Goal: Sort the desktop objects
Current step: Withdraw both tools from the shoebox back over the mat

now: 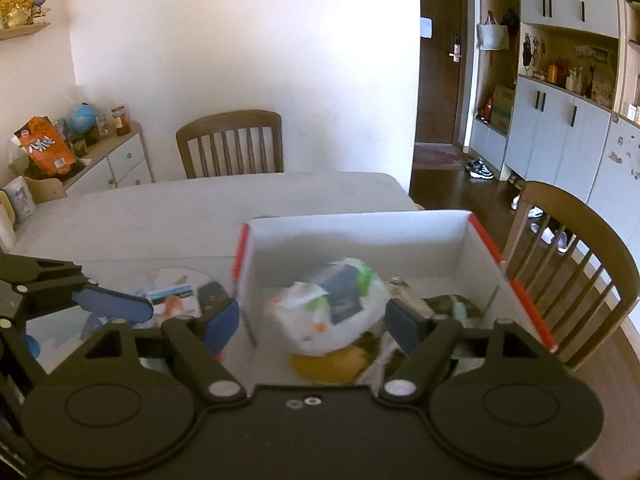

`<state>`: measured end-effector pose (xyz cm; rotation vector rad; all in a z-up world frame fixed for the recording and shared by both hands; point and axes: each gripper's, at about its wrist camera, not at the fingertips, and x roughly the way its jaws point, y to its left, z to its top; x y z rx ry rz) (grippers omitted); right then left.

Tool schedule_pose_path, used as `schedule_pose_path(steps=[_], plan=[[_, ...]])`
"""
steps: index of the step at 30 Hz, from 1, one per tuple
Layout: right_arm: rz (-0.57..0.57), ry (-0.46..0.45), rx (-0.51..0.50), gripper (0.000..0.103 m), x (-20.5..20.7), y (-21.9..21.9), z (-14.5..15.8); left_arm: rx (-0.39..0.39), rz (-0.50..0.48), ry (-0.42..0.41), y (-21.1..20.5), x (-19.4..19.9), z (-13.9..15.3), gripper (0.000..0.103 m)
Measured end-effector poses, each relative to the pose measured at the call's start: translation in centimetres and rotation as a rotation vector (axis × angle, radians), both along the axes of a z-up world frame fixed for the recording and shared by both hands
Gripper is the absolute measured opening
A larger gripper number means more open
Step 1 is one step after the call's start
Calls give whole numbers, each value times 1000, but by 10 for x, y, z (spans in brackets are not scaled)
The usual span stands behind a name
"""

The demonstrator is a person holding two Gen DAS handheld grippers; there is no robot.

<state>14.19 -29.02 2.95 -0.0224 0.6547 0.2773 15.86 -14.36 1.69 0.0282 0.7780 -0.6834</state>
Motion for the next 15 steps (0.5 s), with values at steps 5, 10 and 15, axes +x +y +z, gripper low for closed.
schedule_pose_path(steps=[5, 10, 15], plan=[[8, -7, 5, 80, -7, 32, 2, 3, 52, -5, 37, -5, -2, 103], [21, -12, 9, 80, -9, 60, 3, 38, 95, -18, 71, -9, -8, 103], [45, -9, 7, 80, -6, 88, -3, 61, 164, -38, 105, -8, -18, 103]])
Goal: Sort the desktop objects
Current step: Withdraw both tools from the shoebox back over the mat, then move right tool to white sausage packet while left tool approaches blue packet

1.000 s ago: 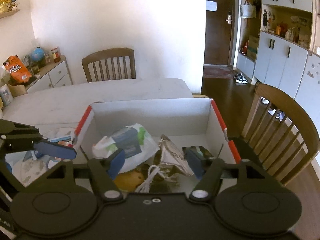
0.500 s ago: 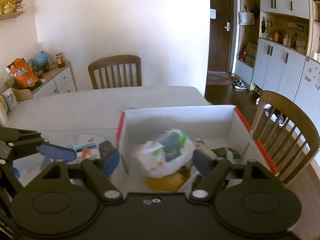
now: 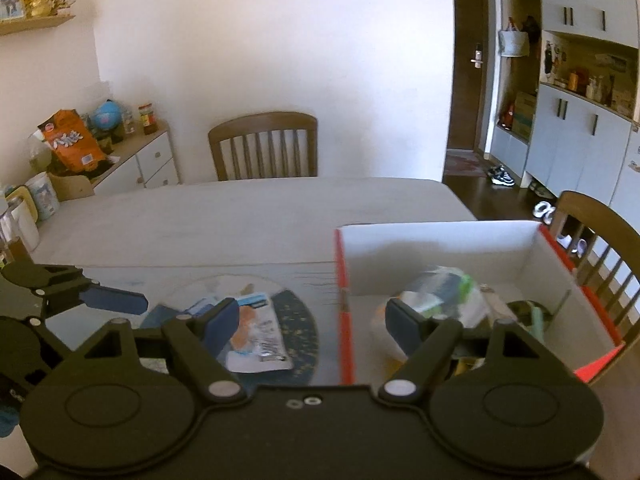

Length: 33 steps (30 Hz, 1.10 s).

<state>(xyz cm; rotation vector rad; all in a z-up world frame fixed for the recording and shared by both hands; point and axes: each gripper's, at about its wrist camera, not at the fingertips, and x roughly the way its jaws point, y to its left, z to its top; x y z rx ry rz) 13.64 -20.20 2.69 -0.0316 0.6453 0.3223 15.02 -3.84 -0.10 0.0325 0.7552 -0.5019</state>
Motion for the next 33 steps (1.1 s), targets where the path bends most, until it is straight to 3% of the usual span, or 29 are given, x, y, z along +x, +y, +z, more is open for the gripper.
schedule_pose_path(steps=[4, 11, 18, 33], plan=[[22, 9, -13, 80, 5, 25, -7, 20, 65, -34, 23, 4, -10, 103], [27, 34, -16, 80, 17, 57, -28, 54, 84, -35, 53, 22, -40, 103], [18, 69, -49, 80, 36, 79, -59, 64, 108, -61, 65, 38, -62, 103], [45, 148, -94, 80, 73, 97, -104, 65, 96, -13, 73, 63, -106, 102]])
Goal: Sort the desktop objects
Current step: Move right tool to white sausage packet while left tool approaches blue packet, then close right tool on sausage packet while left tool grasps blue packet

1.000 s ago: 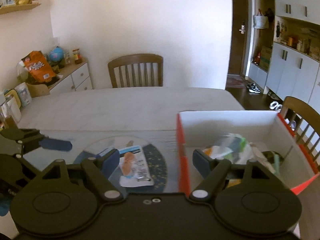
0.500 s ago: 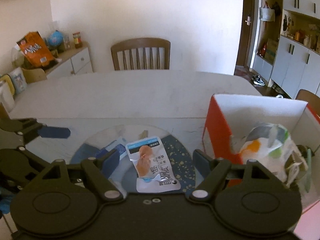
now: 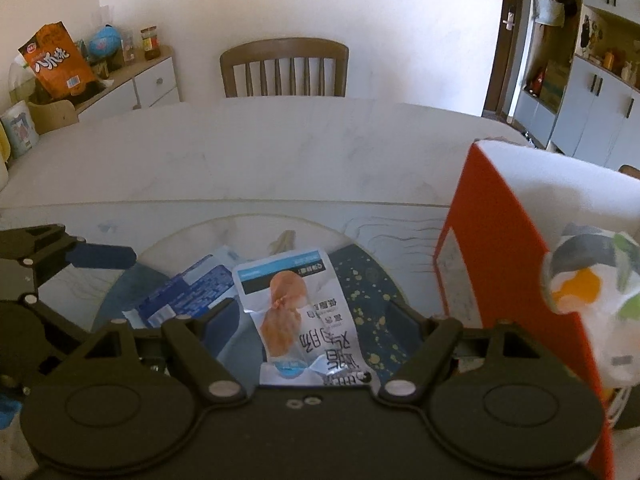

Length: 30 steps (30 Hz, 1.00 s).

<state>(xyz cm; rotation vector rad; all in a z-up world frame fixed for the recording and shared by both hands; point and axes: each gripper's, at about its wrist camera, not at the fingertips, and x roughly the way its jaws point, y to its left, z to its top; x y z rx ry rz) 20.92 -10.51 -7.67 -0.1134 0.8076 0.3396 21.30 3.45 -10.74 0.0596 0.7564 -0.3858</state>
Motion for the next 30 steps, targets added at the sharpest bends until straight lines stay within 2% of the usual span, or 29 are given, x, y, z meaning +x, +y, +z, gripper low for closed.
schedule_pose_path(steps=[5, 10, 14, 18, 23, 26, 30], plan=[[13, 17, -8, 80, 9, 6, -10, 1, -14, 0, -3, 2, -8, 101], [6, 38, -5, 79, 15, 6, -19, 0, -2, -9, -1, 4, -11, 97], [-7, 53, 3, 77, 20, 8, -25, 36, -3, -31, -5, 3, -12, 92], [-14, 30, -13, 76, 18, 11, -28, 63, -9, -50, -8, 3, -14, 89], [-26, 16, -15, 68, 19, 11, -29, 73, -14, -68, -10, 3, -13, 77], [-30, 15, -12, 66, 19, 10, -29, 74, -16, -73, -9, 4, -12, 66], [-40, 17, -6, 64, 19, 9, -27, 68, -11, -78, -7, 5, -10, 39]])
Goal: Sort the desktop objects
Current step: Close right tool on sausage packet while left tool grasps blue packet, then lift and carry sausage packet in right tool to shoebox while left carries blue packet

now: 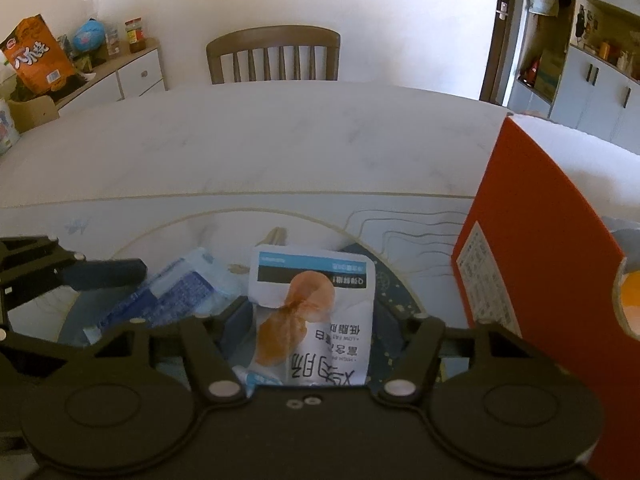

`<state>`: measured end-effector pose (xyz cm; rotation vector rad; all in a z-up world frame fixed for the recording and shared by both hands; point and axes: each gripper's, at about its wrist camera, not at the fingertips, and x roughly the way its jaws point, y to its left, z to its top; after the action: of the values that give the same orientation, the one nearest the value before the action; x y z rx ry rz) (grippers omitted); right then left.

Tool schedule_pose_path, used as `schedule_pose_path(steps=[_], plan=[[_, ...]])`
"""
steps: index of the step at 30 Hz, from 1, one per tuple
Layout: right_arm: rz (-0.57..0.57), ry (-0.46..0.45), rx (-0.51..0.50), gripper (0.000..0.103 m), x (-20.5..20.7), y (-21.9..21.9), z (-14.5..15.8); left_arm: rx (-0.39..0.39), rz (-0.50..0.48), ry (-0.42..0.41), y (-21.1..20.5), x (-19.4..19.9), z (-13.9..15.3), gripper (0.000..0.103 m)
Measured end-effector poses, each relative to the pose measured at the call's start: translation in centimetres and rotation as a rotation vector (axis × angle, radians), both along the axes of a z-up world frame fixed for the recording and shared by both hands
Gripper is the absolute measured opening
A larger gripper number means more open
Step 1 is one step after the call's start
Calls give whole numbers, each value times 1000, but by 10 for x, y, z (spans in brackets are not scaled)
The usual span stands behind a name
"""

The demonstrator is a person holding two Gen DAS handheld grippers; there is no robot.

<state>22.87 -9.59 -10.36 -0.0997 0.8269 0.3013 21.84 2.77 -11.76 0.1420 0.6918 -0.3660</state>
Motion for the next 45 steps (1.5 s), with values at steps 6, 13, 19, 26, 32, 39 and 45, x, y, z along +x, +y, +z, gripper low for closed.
schedule_pose_path(steps=[6, 13, 19, 26, 32, 39, 45], plan=[[-7, -13, -9, 61, -3, -1, 6, 5, -9, 5, 1, 1, 1, 35], [-8, -31, -9, 61, -14, -3, 22, -6, 5, 15, 1, -5, 8, 35], [-11, -63, 5, 61, -26, -5, 35, -14, 12, -5, 1, -18, 22, 35], [-16, -105, 28, 61, -45, -10, 50, -19, 18, -27, 1, -34, 39, 35], [-29, -136, 51, 61, -61, -17, 61, -28, 14, -51, -3, -47, 57, 35], [-36, -173, 74, 61, -76, -27, 87, -43, -15, -72, -14, -58, 83, 35], [-46, -168, 106, 61, -94, -44, 112, -67, -51, -86, -27, -66, 110, 35]])
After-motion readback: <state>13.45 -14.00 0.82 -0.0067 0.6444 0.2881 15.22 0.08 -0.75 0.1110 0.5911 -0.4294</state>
